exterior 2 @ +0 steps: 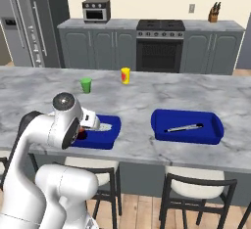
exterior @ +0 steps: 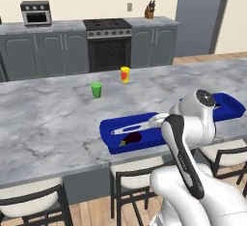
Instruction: Gather the eggplant and squash from the fridge and place them on a tray on the dining counter. Then gather the chicken drumstick and fish from the fridge and place them on the other tray.
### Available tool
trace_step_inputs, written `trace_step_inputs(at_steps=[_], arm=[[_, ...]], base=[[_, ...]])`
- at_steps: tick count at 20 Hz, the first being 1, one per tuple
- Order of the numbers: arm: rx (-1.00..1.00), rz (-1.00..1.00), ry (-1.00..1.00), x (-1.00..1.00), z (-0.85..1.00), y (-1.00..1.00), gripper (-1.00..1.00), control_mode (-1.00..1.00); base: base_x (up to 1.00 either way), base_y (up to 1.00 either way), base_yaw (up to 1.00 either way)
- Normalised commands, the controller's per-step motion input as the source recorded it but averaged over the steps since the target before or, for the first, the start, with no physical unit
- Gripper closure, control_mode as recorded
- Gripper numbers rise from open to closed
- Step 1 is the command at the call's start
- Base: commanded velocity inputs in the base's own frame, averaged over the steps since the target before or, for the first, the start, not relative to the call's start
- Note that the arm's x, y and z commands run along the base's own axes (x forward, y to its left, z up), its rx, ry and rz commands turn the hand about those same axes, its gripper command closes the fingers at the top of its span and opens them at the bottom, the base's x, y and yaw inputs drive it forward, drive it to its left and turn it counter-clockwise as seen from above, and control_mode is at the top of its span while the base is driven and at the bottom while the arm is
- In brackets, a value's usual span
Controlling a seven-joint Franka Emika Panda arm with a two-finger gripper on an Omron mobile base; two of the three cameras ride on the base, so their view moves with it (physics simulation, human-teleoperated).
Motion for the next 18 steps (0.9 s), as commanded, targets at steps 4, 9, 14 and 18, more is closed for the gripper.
trace_step_inputs(at_steps=[4,9,14,18], arm=[[0.0,0.0,0.1,0.97,0.0,0.0,1.0,-1.0],[-0.05,0.0,0.2,0.81,-0.12,-0.05,1.0,-1.0],[-0.12,0.0,0.22,0.04,-0.42,-0.45,1.0,-1.0],[-0.09,0.0,0.19,0.02,-0.89,-0.33,1.0,-1.0]], base=[[0.0,0.0,0.0],[0.0,0.0,0.0],[0.0,0.0,0.0],[0.0,0.0,0.0]])
